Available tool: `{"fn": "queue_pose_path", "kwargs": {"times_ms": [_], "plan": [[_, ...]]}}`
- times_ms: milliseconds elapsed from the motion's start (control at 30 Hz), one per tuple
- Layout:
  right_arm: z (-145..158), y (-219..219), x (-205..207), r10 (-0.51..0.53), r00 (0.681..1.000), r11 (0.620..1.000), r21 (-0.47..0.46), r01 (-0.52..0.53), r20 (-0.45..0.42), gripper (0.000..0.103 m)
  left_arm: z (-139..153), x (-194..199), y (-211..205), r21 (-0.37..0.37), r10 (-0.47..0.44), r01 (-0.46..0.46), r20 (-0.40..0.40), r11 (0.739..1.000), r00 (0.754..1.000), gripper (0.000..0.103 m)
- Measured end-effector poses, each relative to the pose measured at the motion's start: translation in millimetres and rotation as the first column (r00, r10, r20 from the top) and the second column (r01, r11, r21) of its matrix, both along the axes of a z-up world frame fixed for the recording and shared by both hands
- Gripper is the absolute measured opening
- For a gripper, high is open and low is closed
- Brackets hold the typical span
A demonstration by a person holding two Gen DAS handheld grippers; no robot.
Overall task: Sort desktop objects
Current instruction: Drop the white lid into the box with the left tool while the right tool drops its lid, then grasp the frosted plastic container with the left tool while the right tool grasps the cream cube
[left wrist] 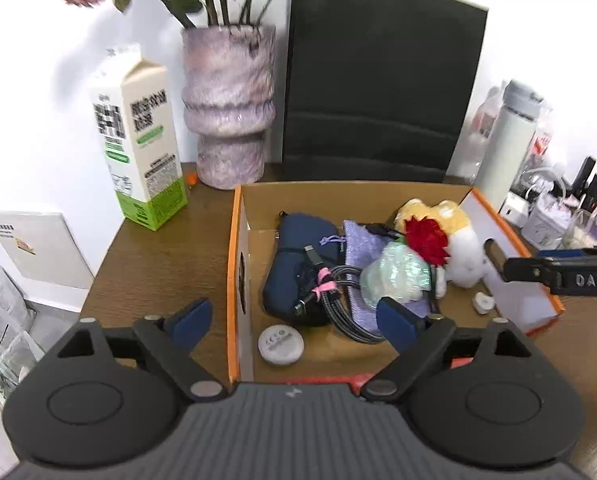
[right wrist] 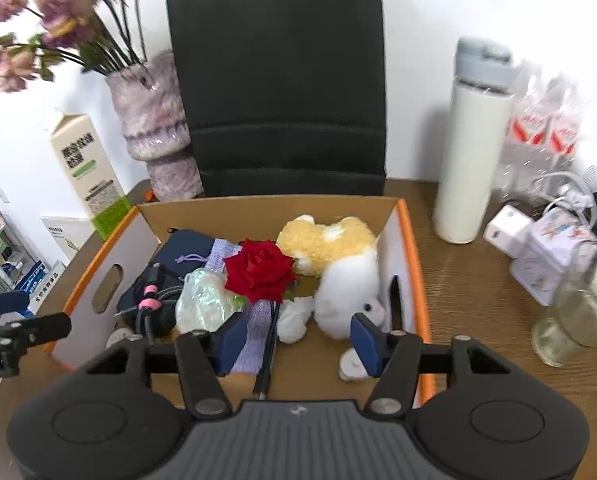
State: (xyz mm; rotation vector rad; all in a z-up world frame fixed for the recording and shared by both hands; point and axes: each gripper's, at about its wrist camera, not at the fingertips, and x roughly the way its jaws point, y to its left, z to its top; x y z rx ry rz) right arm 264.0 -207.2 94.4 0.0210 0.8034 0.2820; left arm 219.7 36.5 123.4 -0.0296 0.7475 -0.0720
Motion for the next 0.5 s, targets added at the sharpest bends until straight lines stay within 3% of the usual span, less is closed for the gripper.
{"fn": "queue_pose_path", "kwargs": {"times_ms": [200,300,433,500], "plan": [[1,-17,-83,0.032,0.993,0.999,0.009,-0.033,0.109,0.069,-1,-67,-7,-0.029,-0.029,0.032,0.097,0.999,0.995,0.102],[-18,-21,-128,0.031,0.991,0.999,0.015,-0.034,0.128,0.069,-19,-100,-17,-0.019,-0.004,0.005,0.095,1.0,0.996,0.102],[-56,-29,-192,0.032,0.994,0.994,0.101,-0.043,0.104,0.069,-51,-165,-32,-0.031,-0.036,0.041,0.146,0.999,0.989,0.102],[-74,-28,-223,0.02,0.996,0.993,0.111,-0.03,0.09,0.069,-70,-198,-38,-0.029,-0.008,0.013,0.164,0.999,0.986,0.102]]}}
